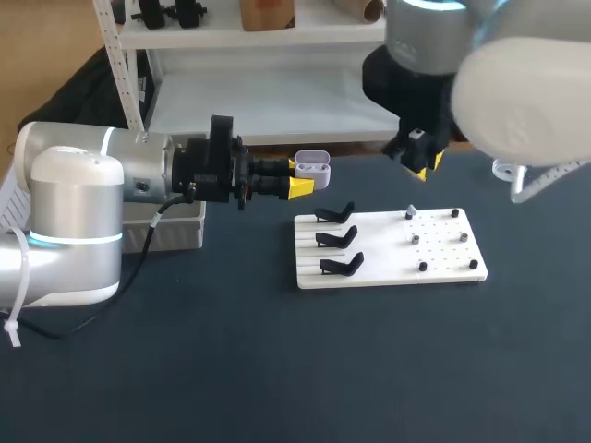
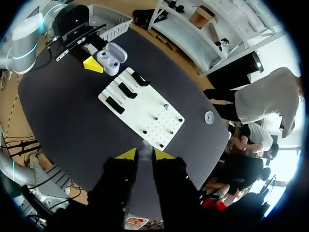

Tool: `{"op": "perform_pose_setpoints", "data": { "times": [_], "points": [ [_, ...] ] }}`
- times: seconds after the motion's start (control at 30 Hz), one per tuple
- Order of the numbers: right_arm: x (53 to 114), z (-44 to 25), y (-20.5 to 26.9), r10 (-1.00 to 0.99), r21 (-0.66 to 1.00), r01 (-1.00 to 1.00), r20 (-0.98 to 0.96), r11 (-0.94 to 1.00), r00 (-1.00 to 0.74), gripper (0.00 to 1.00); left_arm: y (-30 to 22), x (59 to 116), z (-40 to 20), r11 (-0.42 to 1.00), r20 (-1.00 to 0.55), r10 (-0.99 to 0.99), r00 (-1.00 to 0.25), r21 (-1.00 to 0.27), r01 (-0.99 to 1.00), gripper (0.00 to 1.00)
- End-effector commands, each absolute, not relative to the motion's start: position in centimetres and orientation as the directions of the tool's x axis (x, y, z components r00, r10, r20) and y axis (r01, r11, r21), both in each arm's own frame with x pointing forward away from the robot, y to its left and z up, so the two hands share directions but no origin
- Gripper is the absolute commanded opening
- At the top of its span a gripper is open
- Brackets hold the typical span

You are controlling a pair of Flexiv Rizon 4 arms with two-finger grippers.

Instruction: Pick up each earbud case from the left stands, insert the matching earbuds, close the lid, and place the case in the box.

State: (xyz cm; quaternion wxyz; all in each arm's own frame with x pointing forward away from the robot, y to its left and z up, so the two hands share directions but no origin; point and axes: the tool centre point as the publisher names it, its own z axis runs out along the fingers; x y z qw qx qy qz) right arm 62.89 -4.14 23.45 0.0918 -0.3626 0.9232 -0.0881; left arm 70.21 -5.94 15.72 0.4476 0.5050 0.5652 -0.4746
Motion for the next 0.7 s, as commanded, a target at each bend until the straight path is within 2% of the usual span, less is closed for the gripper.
{"op": "perform_pose_setpoints", "data": {
  "times": [0.03,0.17,0.2,0.27,0.37,0.43,0.5,0.7],
  "points": [
    [62.8,23.5,-4.1,-0.685,-0.230,-0.652,-0.106,0.722,-0.721,0.00,-5.9,70.0,15.7,0.045,-0.985,0.145,-0.088,-0.083,0.996,0.00],
    [62.8,23.5,-4.1,-0.685,-0.230,-0.652,-0.106,0.722,-0.721,0.00,-5.9,70.0,15.7,0.045,-0.985,0.145,-0.088,-0.083,0.996,0.00],
    [63.0,23.3,-3.9,-0.570,-0.206,-0.548,-0.065,0.811,-0.819,0.00,-5.9,70.0,15.7,0.045,-0.985,0.145,-0.088,-0.083,0.996,0.00],
    [62.4,23.7,-2.7,-0.413,-0.214,-0.386,-0.099,0.898,-0.906,0.00,-5.9,70.0,15.7,0.045,-0.985,0.145,-0.088,-0.083,0.996,0.00],
    [62.2,24.6,-0.7,-0.227,-0.191,-0.199,-0.138,0.961,-0.964,0.00,-5.9,70.0,15.7,0.045,-0.985,0.145,-0.088,-0.083,0.996,0.00],
    [62.2,24.7,0.1,-0.044,-0.226,-0.033,-0.045,0.974,-0.998,0.00,-5.9,70.0,15.7,0.045,-0.985,0.145,-0.088,-0.083,0.996,0.00],
    [62.4,24.7,1.0,0.043,-0.204,0.045,-0.014,0.978,-0.999,0.00,-5.9,70.0,15.7,0.045,-0.985,0.145,-0.088,-0.083,0.996,0.00],
    [62.4,25.2,2.1,0.065,-0.165,0.065,-0.008,0.984,-0.998,0.00,-5.9,70.0,15.7,0.045,-0.985,0.145,-0.088,-0.083,0.996,0.00]
  ]
}}
